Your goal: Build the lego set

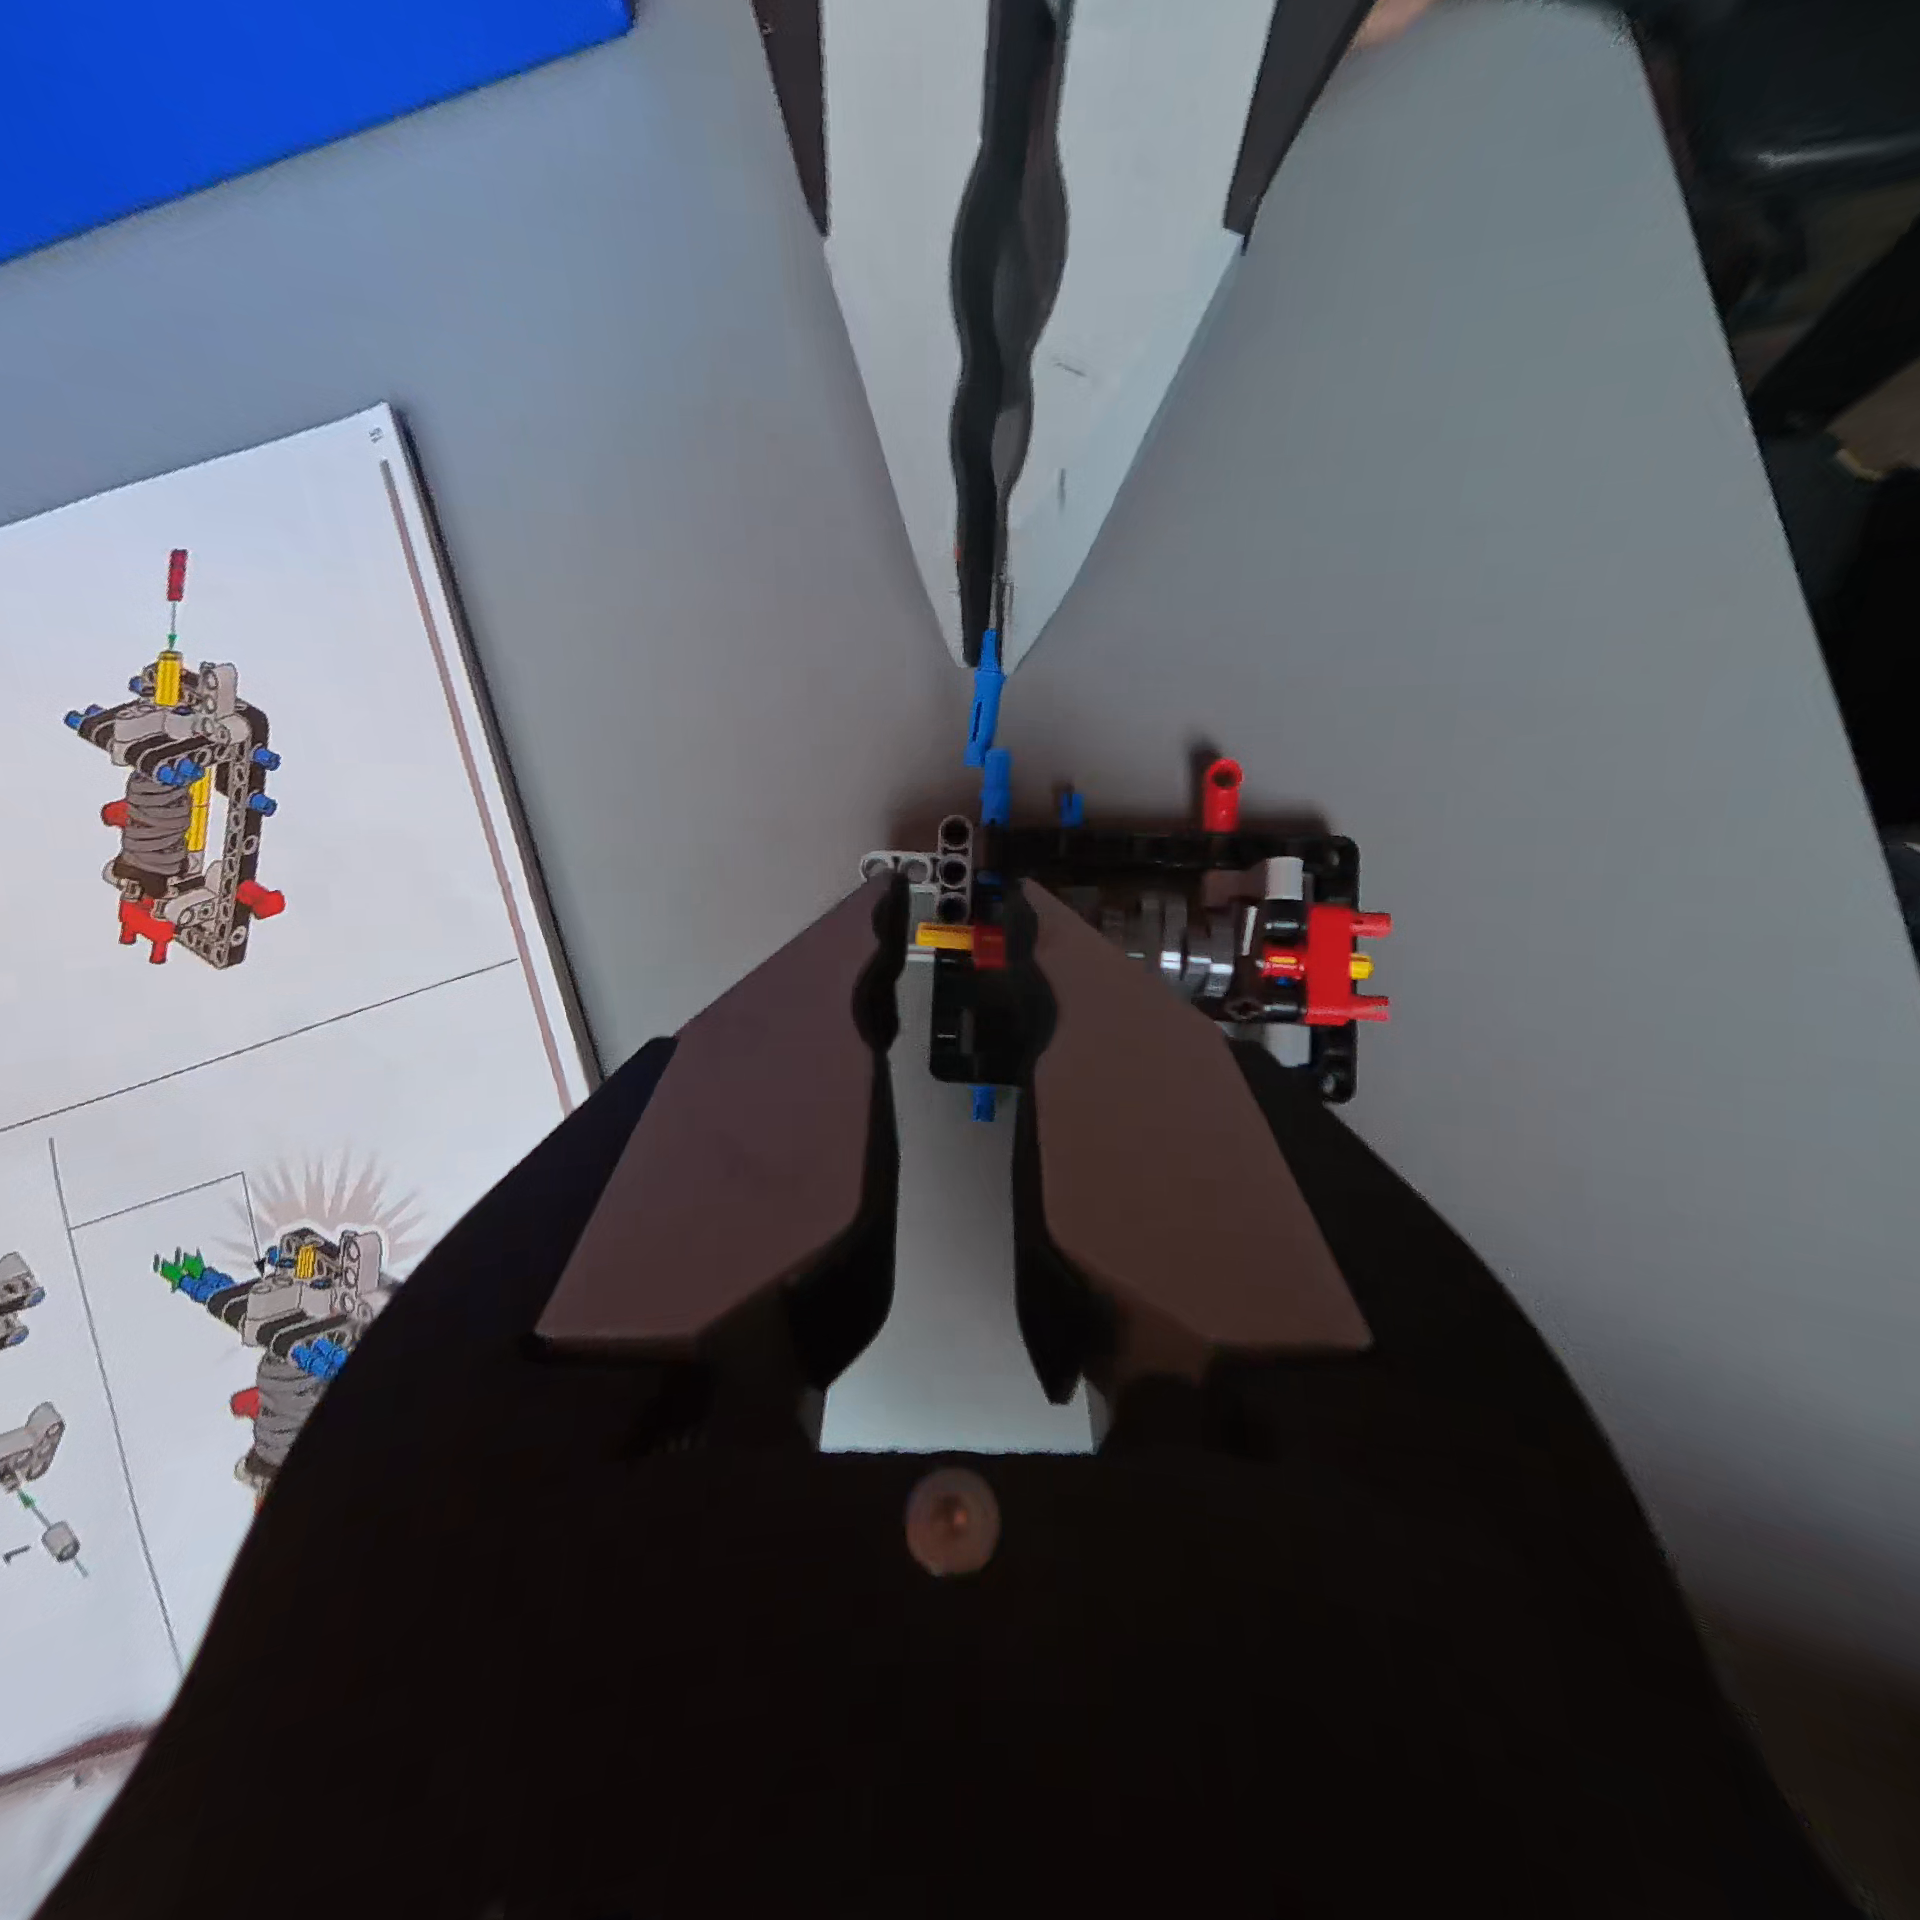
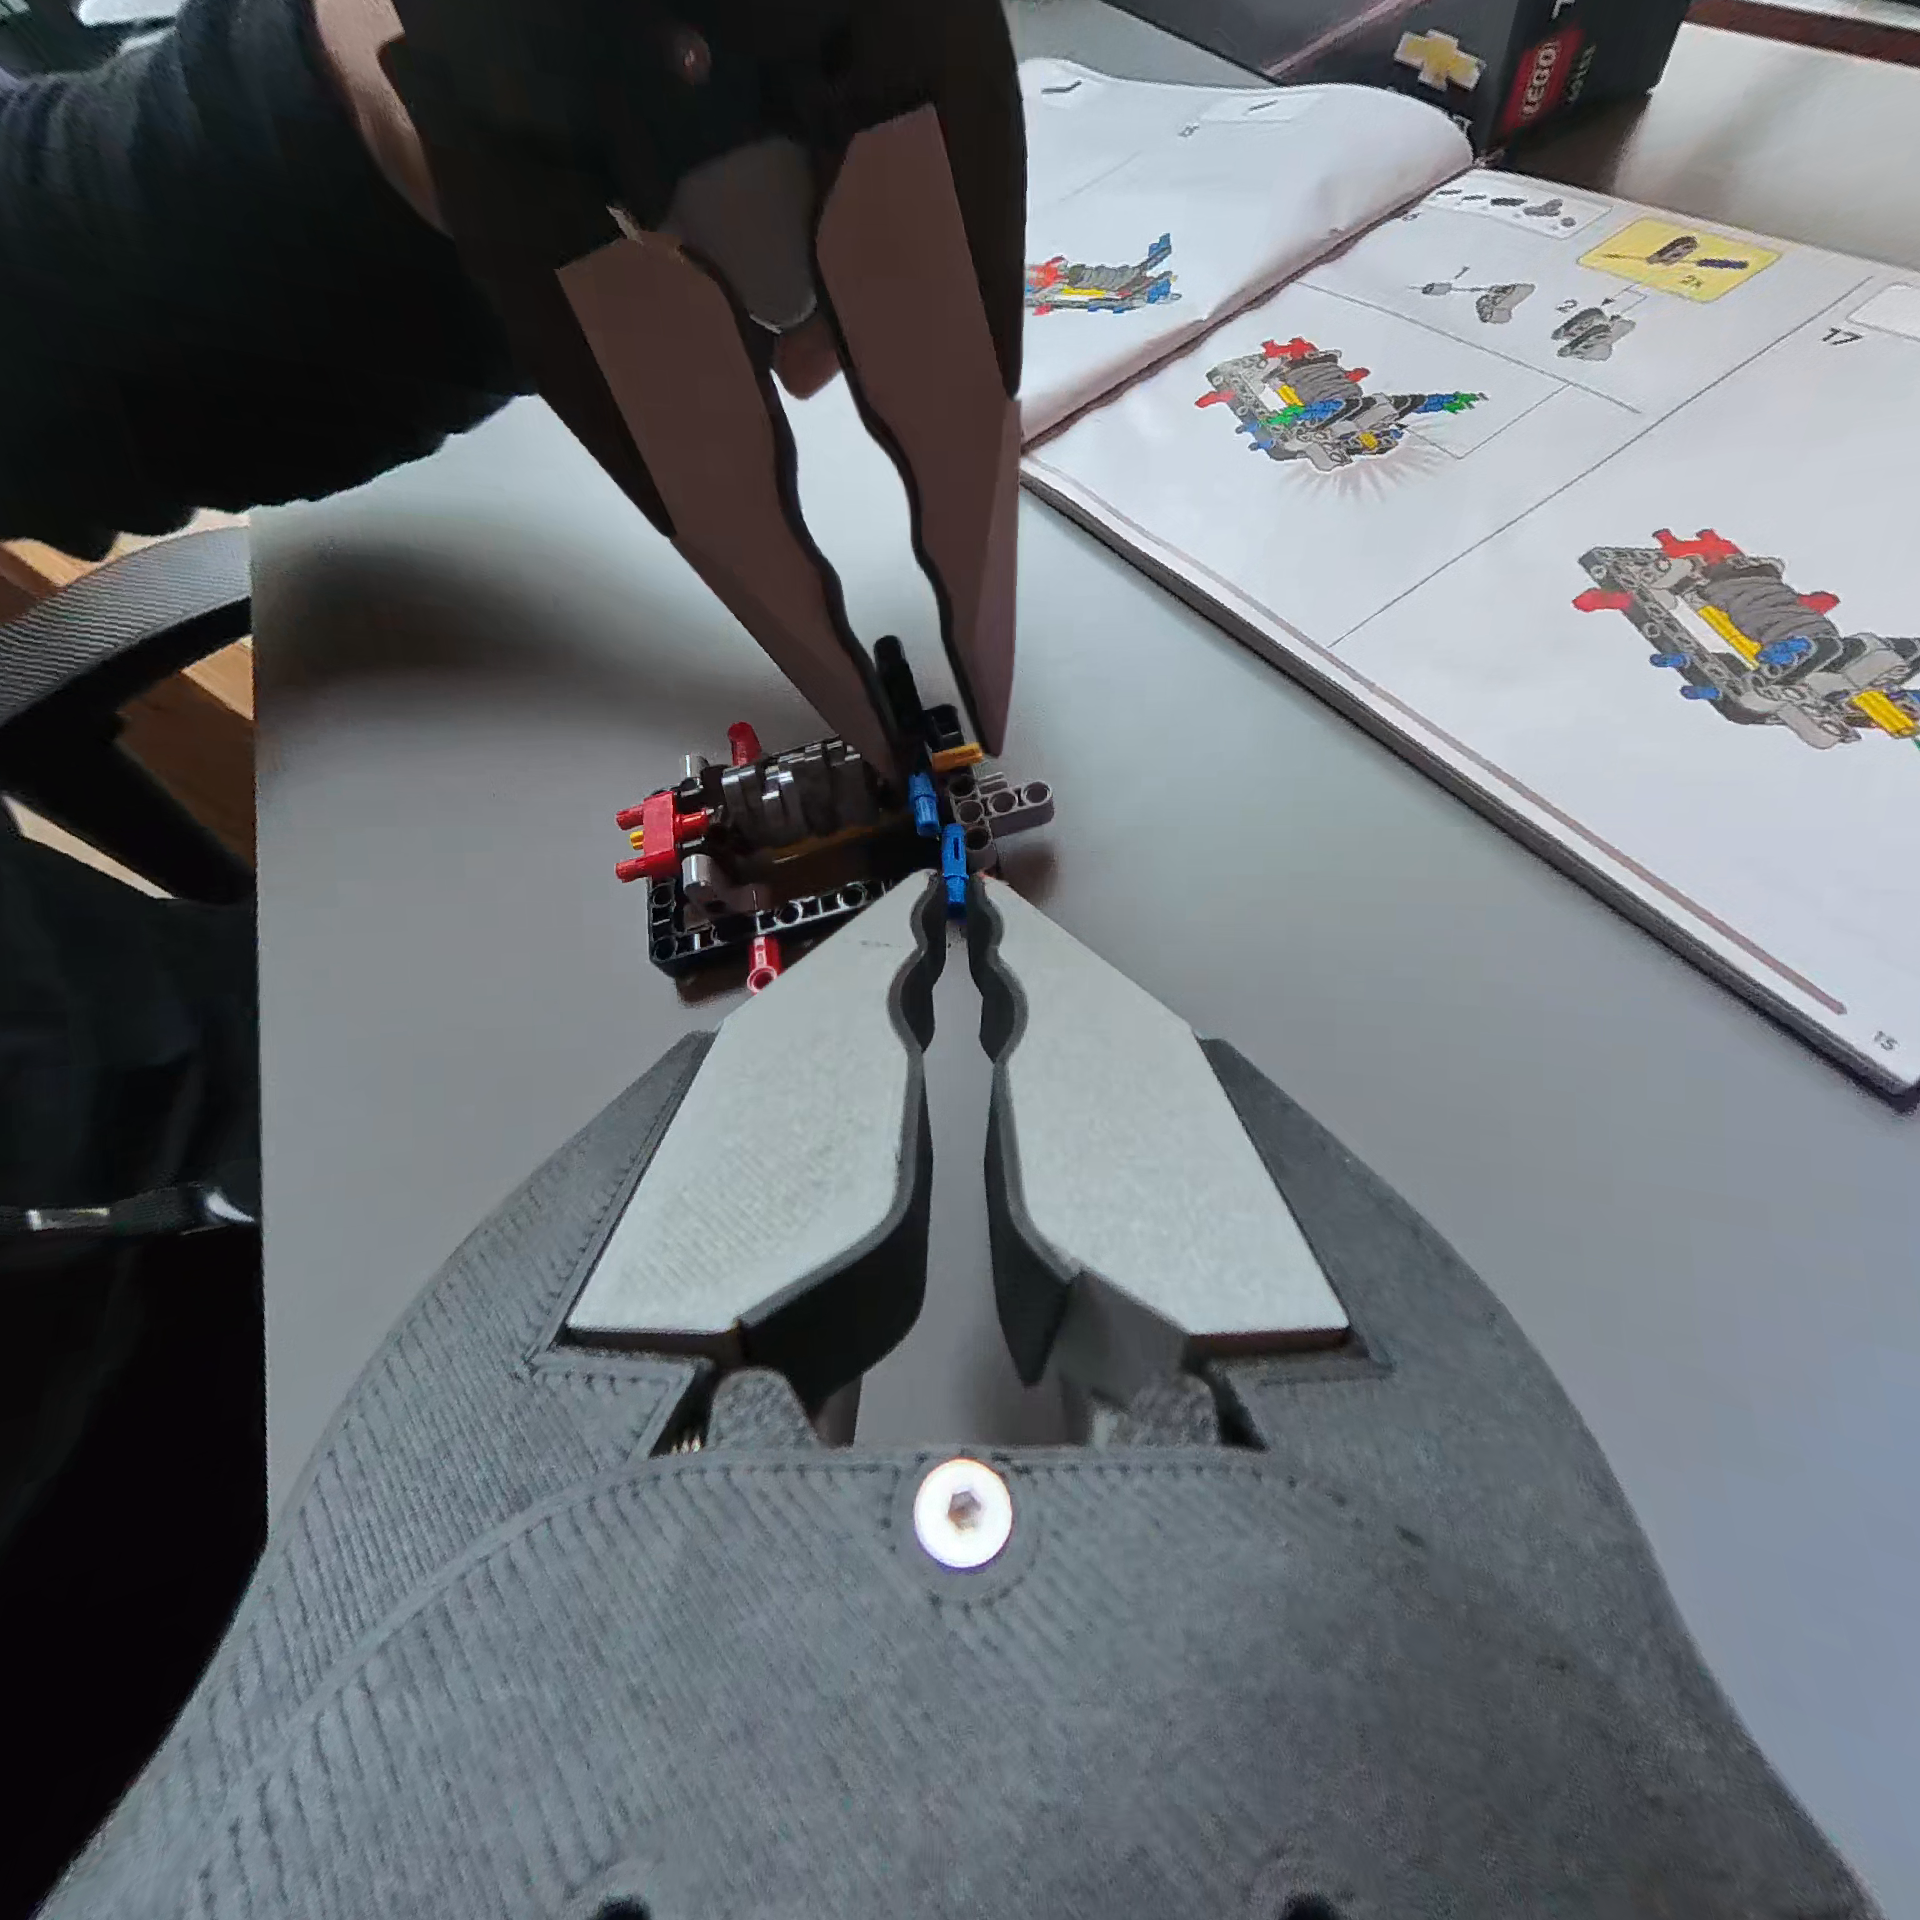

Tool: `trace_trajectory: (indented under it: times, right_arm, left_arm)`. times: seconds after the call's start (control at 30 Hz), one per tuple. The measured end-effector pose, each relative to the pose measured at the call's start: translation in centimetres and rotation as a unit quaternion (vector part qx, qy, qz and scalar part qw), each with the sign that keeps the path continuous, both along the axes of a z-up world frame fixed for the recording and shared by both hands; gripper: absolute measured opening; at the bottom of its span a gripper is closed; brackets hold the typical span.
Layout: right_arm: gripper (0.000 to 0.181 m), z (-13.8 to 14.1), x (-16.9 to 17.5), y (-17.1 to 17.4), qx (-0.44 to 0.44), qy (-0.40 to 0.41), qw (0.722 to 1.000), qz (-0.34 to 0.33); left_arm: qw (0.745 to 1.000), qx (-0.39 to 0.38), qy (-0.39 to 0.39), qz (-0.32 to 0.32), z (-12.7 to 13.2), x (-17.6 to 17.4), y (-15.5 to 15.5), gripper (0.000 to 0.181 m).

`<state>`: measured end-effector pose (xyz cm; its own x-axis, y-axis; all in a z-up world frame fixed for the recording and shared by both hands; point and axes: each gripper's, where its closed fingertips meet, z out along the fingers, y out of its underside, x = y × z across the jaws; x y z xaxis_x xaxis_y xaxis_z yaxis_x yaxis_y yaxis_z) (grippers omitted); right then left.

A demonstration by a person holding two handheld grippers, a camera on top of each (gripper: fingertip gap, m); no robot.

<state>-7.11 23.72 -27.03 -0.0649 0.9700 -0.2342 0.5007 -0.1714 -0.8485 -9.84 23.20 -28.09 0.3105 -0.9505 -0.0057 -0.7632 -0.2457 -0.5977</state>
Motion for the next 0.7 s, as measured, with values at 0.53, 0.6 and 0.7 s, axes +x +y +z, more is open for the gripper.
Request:
trace_trajectory:
  times: [0.53, 0.6, 0.7]
  right_arm:
    - [0.000, -0.4, 0.0, -0.8, 0.028, -0.015, 0.999, 0.024]
    - [0.000, -0.3, 0.0, -0.9, 0.030, -0.011, 0.999, 0.025]
    - [0.000, -0.3, -0.1, -0.9, 0.020, -0.009, 1.000, 0.021]
  left_arm:
    - [0.998, -0.015, -0.055, -0.026, 1.1, 1.0, -0.7, 0.014]
    - [0.998, -0.020, -0.045, -0.030, 0.5, 1.0, -0.6, 0.013]
    - [0.998, -0.027, -0.046, -0.037, -0.1, 1.2, -0.8, 0.006]
